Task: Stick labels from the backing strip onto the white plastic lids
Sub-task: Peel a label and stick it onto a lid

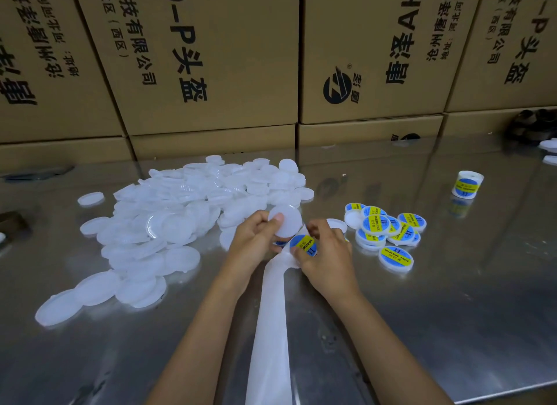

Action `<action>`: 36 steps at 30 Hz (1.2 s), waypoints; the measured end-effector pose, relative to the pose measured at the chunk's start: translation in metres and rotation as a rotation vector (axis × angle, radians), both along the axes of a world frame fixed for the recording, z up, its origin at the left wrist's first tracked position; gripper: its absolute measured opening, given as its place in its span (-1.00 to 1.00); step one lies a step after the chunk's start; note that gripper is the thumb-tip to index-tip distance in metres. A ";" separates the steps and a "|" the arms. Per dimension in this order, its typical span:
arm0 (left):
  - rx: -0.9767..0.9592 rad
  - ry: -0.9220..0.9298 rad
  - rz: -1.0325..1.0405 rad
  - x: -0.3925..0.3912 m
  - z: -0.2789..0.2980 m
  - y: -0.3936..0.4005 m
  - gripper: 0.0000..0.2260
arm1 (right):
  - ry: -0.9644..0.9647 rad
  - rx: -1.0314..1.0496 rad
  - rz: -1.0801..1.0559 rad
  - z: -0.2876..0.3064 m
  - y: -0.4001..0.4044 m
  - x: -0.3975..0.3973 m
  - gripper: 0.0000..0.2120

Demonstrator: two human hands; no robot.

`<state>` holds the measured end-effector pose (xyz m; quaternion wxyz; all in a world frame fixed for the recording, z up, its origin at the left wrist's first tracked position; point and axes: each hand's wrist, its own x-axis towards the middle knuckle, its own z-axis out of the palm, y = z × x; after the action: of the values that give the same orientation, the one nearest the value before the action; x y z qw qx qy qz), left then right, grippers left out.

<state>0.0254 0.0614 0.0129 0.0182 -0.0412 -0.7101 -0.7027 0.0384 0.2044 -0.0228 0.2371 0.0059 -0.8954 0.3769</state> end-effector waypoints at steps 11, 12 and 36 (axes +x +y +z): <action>-0.152 0.127 -0.033 -0.002 -0.010 0.002 -0.88 | 0.070 -0.047 0.046 0.003 -0.002 0.003 -0.82; -0.154 0.128 -0.014 -0.003 -0.010 0.001 -0.87 | 0.064 -0.080 0.048 0.003 -0.002 0.003 -0.82; -0.269 0.126 0.186 -0.008 -0.012 -0.008 -0.79 | -0.079 -0.787 0.154 0.023 0.002 0.010 -0.80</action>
<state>0.0175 0.0536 0.0011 0.1223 -0.0214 -0.7958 -0.5927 0.0481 0.2059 0.0007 0.1578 -0.0327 -0.6879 0.7076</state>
